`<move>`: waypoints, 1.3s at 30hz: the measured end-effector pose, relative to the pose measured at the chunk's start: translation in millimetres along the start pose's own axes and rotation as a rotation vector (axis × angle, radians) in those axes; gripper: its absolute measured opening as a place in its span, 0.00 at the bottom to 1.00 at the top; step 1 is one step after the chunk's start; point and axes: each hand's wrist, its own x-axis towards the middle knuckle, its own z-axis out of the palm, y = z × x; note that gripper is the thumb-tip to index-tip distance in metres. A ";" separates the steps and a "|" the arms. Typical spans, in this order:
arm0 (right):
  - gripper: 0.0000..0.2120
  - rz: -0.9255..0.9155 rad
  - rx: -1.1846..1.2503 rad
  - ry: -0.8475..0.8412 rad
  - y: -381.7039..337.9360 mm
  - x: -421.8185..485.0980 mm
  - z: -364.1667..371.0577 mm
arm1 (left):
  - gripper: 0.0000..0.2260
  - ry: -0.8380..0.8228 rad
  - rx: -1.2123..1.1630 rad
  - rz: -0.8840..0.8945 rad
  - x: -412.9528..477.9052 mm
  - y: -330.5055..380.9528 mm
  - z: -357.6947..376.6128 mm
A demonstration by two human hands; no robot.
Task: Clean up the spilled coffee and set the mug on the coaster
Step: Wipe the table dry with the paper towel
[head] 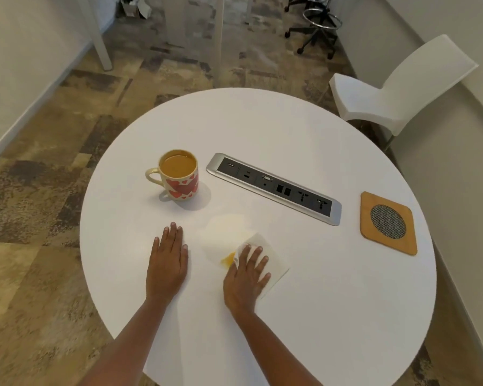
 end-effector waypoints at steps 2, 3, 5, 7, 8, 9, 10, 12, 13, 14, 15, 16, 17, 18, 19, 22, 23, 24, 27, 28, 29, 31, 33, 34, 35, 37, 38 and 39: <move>0.26 -0.009 0.040 -0.014 -12.5 5.8 1.5 | 0.28 0.031 -0.027 -0.039 3.2 -2.0 0.2; 0.26 -0.026 0.058 -0.024 -18.4 8.2 2.5 | 0.28 0.036 -0.028 -0.045 4.7 -2.8 -0.1; 0.26 -0.085 0.065 -0.036 -29.6 12.3 5.5 | 0.27 0.041 -0.025 -0.035 8.1 -5.3 0.7; 0.26 -0.158 0.049 -0.047 -37.8 16.3 9.1 | 0.24 0.057 -0.054 -0.041 12.4 -8.5 2.1; 0.26 -0.195 0.038 -0.051 -39.4 17.4 10.4 | 0.23 0.063 -0.079 -0.047 14.7 -9.8 2.2; 0.26 -0.248 0.014 -0.054 -38.6 17.9 11.5 | 0.23 0.072 -0.105 -0.049 17.1 -10.9 2.1; 0.26 -0.329 -0.029 -0.063 -36.3 17.5 12.3 | 0.23 0.082 -0.126 -0.047 19.5 -11.7 1.2; 0.26 -0.533 -0.122 -0.111 -27.0 15.8 12.8 | 0.23 0.093 -0.144 -0.036 23.7 -12.3 -0.5; 0.26 -0.621 -0.148 -0.141 -21.6 15.8 11.3 | 0.23 0.095 -0.148 -0.032 25.7 -12.5 -1.0; 0.26 -0.699 -0.170 -0.172 -16.6 16.5 8.6 | 0.23 0.093 -0.150 -0.032 27.5 -12.8 -1.5; 0.26 -0.778 -0.191 -0.203 -11.3 18.1 5.2 | 0.23 0.091 -0.151 -0.032 28.9 -13.3 -1.5; 0.26 -0.859 -0.216 -0.234 -6.4 19.9 1.0 | 0.23 0.088 -0.150 -0.029 30.0 -14.0 -1.2; 0.26 -0.939 -0.246 -0.267 -1.8 21.9 -3.9 | 0.23 0.086 -0.148 -0.022 31.6 -14.7 -0.9; 0.26 -1.012 -0.285 -0.302 2.7 24.1 -9.3 | 0.23 0.085 -0.145 -0.016 33.0 -15.2 -0.7; 0.26 -1.076 -0.331 -0.335 7.3 27.0 -14.5 | 0.23 0.083 -0.143 -0.011 34.7 -15.8 -0.3; 0.27 -1.230 -0.492 -0.443 18.6 39.1 -32.4 | 0.24 0.078 -0.139 -0.003 40.4 -17.9 0.5; 0.28 -1.269 -0.537 -0.487 20.8 43.3 -38.8 | 0.24 0.079 -0.138 -0.002 42.5 -18.9 0.6; 0.28 -1.297 -0.569 -0.532 22.3 47.1 -45.2 | 0.24 0.080 -0.138 -0.003 44.7 -19.7 0.7; 0.28 -1.320 -0.606 -0.630 25.5 56.3 -61.3 | 0.23 0.080 -0.137 0.006 49.2 -20.0 0.5; 0.28 -1.318 -0.610 -0.645 26.9 58.4 -66.3 | 0.23 0.082 -0.137 0.011 49.5 -19.8 0.4; 0.28 -1.313 -0.615 -0.653 28.8 60.2 -70.9 | 0.23 0.084 -0.139 0.015 49.2 -19.6 0.1; 0.28 -1.295 -0.629 -0.646 34.7 63.3 -79.7 | 0.22 0.089 -0.145 0.024 48.2 -19.1 -1.1; 0.27 -1.264 -0.606 -0.610 40.0 61.1 -85.0 | 0.22 0.098 -0.150 0.032 47.7 -18.2 -2.3; 0.27 -1.238 -0.581 -0.594 41.4 57.8 -85.5 | 0.22 0.100 -0.153 0.032 47.6 -17.8 -2.7; 0.26 -1.208 -0.553 -0.576 41.6 52.9 -84.5 | 0.22 0.101 -0.155 0.029 47.5 -17.4 -3.2; 0.27 -1.119 -0.477 -0.528 40.9 40.2 -76.5 | 0.21 0.104 -0.154 0.030 47.4 -17.4 -3.3; 0.31 -1.060 -0.442 -0.505 39.8 33.1 -70.2 | 0.21 0.107 -0.154 0.031 47.2 -17.5 -3.3; 0.34 -1.010 -0.420 -0.482 37.9 26.3 -63.2 | 0.21 0.108 -0.153 0.032 47.1 -17.5 -3.5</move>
